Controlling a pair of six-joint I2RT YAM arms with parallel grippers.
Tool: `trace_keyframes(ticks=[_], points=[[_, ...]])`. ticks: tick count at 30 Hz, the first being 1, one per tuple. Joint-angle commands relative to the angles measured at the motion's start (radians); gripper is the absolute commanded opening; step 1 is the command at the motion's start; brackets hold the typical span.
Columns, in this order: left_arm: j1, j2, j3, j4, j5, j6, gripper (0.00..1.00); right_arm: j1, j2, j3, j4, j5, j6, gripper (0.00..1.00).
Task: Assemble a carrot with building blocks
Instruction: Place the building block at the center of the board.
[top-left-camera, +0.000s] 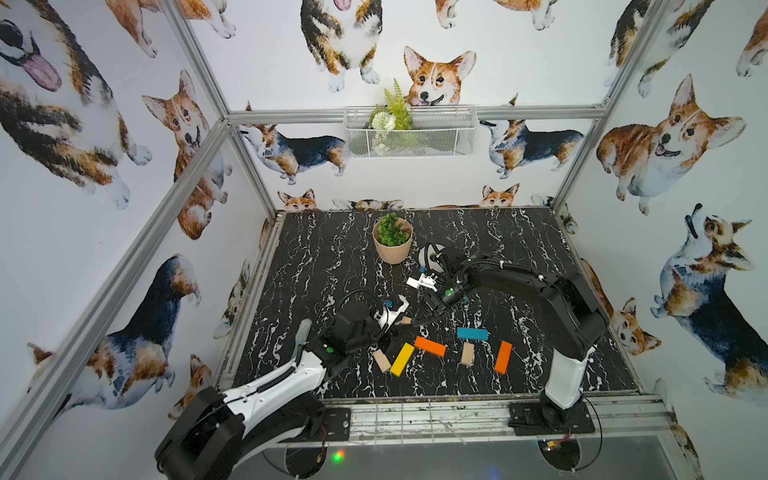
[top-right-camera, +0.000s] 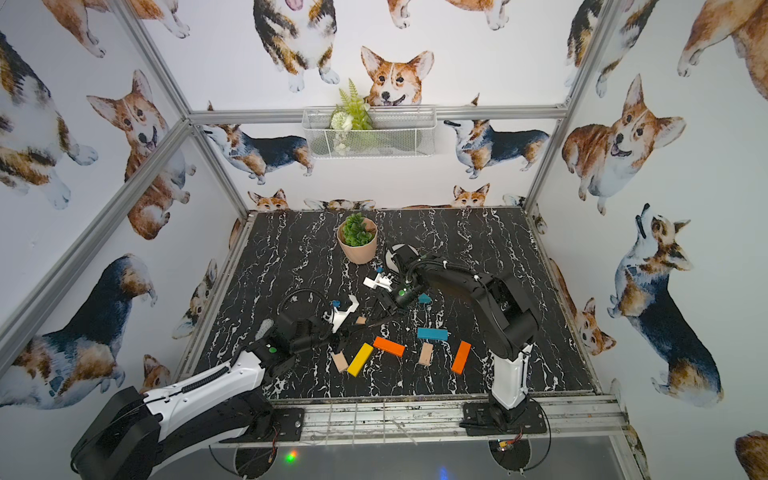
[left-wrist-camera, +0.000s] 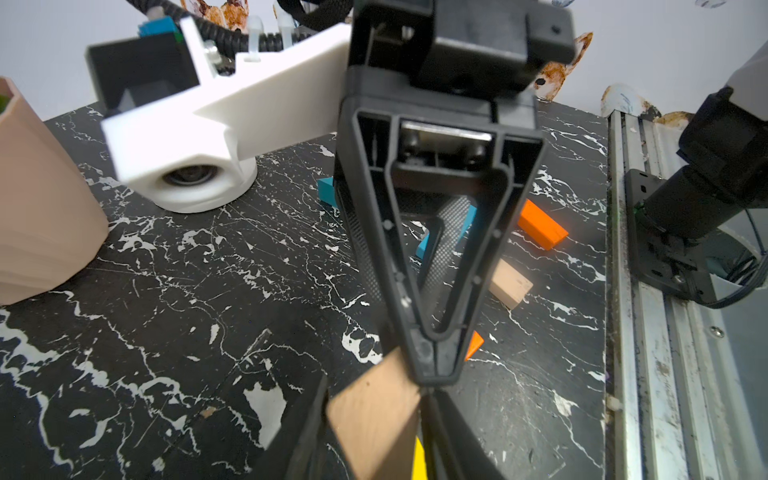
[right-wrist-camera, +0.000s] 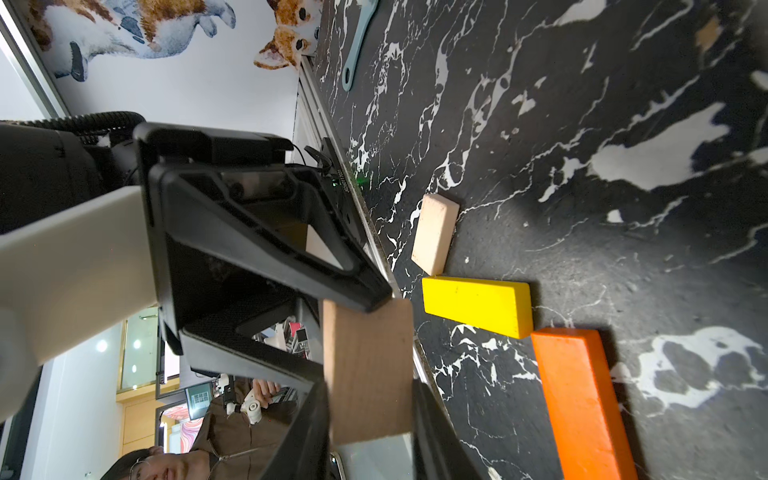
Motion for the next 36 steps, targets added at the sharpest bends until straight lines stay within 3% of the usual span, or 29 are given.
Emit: trace_keyframes(ticks=[1,7,10,13,25,36], points=[[0.001,0.005,0.012,0.112,0.013,0.003,0.33,0.002,0.008,0.009,0.015,-0.007,0.003,0.22],[0.000,0.008,0.011,0.115,0.016,0.006,0.30,0.000,0.013,0.007,0.024,-0.020,-0.001,0.22],[0.000,0.016,0.012,0.116,0.019,0.005,0.45,0.000,0.014,0.006,0.032,-0.026,0.003,0.22],[0.000,0.022,0.016,0.116,0.023,0.004,0.45,0.000,0.014,0.006,0.043,-0.037,0.006,0.22],[0.000,0.036,0.017,0.115,0.016,0.009,0.20,-0.001,0.031,-0.001,0.071,-0.050,0.018,0.24],[0.000,0.013,0.012,0.113,0.006,0.008,0.14,-0.007,0.020,-0.006,0.066,-0.052,0.008,0.40]])
